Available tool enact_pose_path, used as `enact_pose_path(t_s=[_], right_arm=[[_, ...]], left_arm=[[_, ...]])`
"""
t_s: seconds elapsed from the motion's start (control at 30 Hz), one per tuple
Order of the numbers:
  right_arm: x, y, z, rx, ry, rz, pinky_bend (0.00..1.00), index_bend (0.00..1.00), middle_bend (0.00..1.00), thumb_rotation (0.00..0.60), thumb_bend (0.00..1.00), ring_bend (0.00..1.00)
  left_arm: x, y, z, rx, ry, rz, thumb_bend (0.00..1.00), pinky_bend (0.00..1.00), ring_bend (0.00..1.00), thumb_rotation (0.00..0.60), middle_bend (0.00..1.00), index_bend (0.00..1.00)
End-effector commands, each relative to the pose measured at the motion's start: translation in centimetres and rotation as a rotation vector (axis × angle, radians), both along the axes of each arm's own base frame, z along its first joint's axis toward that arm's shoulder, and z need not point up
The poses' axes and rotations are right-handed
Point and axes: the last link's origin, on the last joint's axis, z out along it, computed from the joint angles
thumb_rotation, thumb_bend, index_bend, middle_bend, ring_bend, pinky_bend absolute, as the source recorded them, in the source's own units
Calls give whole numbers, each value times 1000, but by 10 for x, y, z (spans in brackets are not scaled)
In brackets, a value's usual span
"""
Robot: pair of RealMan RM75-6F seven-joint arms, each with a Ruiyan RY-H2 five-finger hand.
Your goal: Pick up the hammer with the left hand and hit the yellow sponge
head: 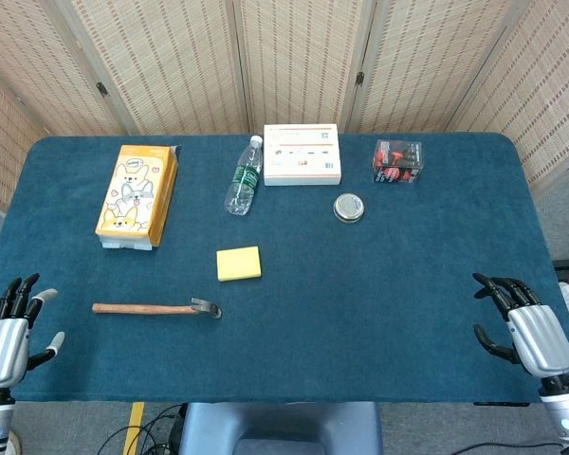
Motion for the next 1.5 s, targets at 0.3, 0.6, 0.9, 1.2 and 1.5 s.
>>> enact_pose_path(t_s=[0.3, 0.6, 0.9, 1.2, 1.5], right_arm=[[0, -2, 5, -14, 5, 3, 185, 133, 345, 600, 304, 184], [1, -1, 11, -34, 14, 11, 185, 133, 345, 600, 304, 184], [-1, 0, 13, -33, 17, 1, 185, 133, 345, 600, 305, 183], [-5, 0, 14, -28, 16, -8, 185, 133, 345, 600, 304, 183], [-9, 1, 15, -27, 16, -18, 185, 133, 345, 600, 304, 184]], left_arm=[[1, 7, 1, 2, 5, -6, 300, 220, 35, 600, 107, 247], [12, 24, -7, -81, -22, -53, 300, 220, 35, 600, 126, 193], [28, 54, -31, -246, 40, -86, 301, 218, 35, 600, 102, 23], [52, 76, -68, -369, 63, -128, 300, 217, 40, 600, 101, 58], [62, 84, -94, -464, 99, -99, 300, 217, 40, 600, 101, 57]])
